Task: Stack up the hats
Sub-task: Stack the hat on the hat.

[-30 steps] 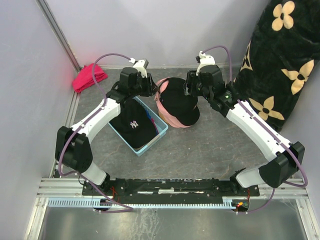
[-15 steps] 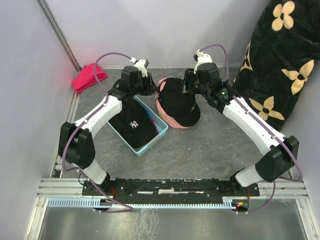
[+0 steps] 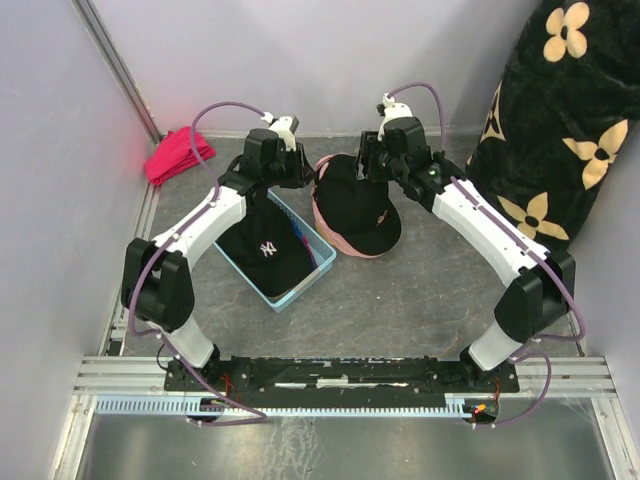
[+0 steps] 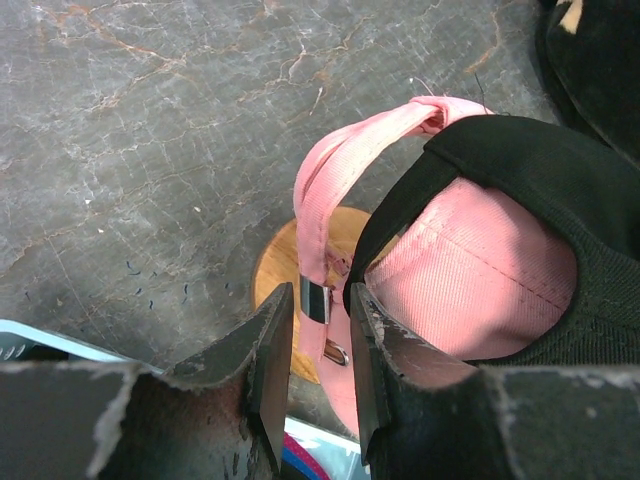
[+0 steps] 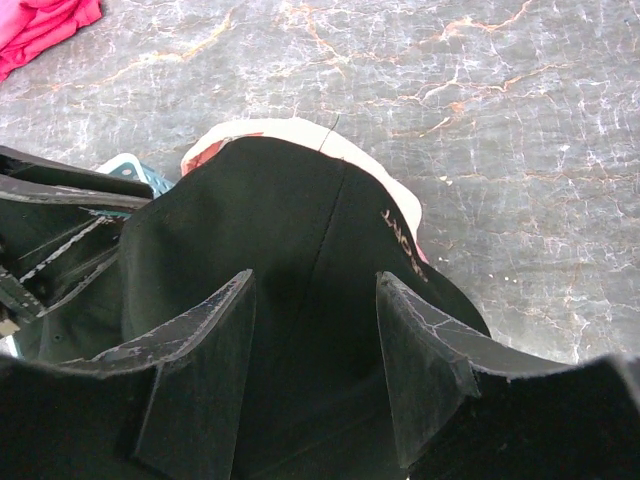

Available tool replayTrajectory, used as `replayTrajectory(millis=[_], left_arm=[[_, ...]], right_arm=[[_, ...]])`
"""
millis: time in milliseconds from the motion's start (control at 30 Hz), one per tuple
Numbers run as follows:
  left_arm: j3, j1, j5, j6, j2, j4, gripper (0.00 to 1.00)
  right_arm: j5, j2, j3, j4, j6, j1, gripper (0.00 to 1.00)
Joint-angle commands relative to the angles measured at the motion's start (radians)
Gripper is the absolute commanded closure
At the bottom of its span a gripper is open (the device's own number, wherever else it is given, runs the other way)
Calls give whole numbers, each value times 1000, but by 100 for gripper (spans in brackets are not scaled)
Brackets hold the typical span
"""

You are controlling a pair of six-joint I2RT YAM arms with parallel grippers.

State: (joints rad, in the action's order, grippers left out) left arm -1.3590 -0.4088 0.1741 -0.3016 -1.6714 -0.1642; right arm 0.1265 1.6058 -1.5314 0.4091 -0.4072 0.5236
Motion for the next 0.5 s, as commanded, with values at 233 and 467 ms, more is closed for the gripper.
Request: replayTrajectory(millis=[233, 467], left_arm=[[-44, 18, -27, 52, -34, 6, 65], [-47, 18, -24, 52, -40, 7, 65]], right_arm=[[-33, 69, -46, -31, -19, -30, 41], [-44, 92, -7, -43, -36, -44, 41]])
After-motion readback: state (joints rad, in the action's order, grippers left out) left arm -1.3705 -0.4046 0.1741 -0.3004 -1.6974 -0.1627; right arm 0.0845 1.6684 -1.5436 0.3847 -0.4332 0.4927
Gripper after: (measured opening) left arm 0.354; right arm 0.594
